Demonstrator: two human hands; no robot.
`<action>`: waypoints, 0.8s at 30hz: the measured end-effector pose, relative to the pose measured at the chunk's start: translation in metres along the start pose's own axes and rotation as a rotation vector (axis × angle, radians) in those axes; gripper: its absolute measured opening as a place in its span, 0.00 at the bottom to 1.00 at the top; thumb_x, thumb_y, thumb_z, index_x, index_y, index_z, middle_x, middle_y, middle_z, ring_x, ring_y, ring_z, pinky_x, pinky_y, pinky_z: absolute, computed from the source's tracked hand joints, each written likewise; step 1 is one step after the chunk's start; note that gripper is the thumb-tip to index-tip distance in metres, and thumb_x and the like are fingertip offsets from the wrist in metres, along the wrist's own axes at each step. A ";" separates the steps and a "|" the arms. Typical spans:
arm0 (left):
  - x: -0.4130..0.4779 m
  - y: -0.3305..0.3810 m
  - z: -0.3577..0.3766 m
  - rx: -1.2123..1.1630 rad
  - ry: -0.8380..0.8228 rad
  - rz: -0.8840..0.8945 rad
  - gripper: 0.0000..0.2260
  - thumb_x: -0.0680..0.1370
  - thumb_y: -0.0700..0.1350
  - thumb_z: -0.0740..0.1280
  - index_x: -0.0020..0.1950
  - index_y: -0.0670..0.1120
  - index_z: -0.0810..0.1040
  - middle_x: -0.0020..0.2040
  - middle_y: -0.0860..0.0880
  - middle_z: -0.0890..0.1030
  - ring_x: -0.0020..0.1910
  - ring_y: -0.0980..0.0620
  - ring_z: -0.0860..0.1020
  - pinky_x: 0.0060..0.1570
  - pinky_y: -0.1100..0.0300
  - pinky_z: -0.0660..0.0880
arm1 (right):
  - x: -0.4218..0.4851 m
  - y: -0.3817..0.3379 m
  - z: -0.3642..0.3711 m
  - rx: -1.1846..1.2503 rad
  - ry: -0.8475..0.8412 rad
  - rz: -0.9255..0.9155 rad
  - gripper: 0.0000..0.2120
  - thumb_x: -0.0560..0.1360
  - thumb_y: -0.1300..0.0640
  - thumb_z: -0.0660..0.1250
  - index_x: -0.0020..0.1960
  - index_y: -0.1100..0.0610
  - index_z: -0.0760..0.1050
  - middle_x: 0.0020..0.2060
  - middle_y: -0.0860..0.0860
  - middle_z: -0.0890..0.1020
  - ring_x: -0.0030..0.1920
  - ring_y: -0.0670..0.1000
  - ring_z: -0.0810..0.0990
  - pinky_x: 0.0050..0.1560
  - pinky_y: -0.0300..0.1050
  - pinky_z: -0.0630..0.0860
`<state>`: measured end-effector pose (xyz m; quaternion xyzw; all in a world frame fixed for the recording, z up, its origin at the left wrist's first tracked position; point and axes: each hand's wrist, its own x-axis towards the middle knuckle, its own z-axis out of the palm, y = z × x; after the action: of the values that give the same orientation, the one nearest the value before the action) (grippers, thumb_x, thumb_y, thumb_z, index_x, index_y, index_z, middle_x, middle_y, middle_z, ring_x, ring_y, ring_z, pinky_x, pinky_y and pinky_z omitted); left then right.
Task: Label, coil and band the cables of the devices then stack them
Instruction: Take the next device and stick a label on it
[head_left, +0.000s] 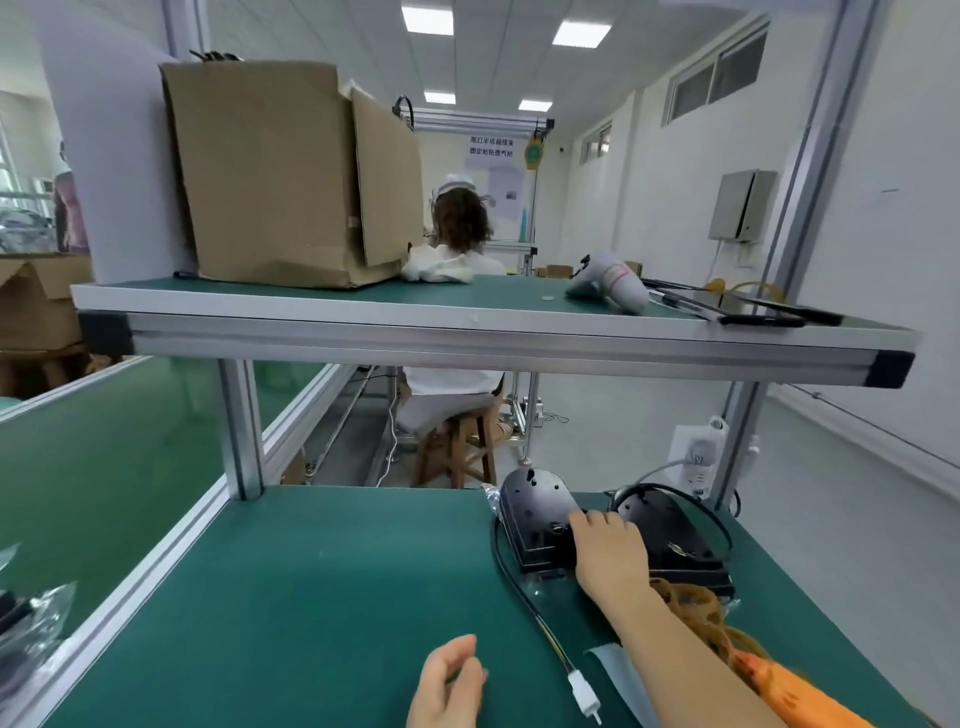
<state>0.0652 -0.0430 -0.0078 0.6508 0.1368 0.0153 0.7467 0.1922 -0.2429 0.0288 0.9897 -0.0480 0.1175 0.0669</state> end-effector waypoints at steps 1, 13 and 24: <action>0.001 -0.002 0.000 -0.012 0.003 0.005 0.10 0.77 0.33 0.66 0.47 0.46 0.83 0.46 0.48 0.84 0.45 0.51 0.83 0.49 0.54 0.77 | 0.003 0.001 0.000 -0.023 -0.009 -0.020 0.18 0.76 0.59 0.60 0.65 0.53 0.65 0.62 0.53 0.75 0.63 0.56 0.72 0.60 0.48 0.69; 0.005 -0.009 -0.002 0.012 -0.027 0.043 0.10 0.77 0.34 0.66 0.49 0.48 0.82 0.41 0.57 0.85 0.41 0.54 0.84 0.51 0.51 0.78 | 0.009 -0.014 -0.011 0.419 -0.223 -0.127 0.19 0.69 0.46 0.71 0.51 0.50 0.64 0.56 0.48 0.69 0.48 0.52 0.74 0.47 0.48 0.72; -0.001 0.007 -0.002 -0.075 -0.026 0.002 0.10 0.77 0.33 0.65 0.48 0.45 0.83 0.43 0.47 0.85 0.47 0.46 0.82 0.55 0.51 0.76 | 0.012 -0.018 -0.042 0.860 -0.271 -0.002 0.17 0.71 0.49 0.71 0.53 0.53 0.68 0.52 0.50 0.73 0.50 0.52 0.76 0.51 0.48 0.75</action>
<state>0.0654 -0.0406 -0.0009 0.6225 0.1257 0.0130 0.7723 0.1960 -0.2197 0.0695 0.9340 -0.0021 -0.0039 -0.3573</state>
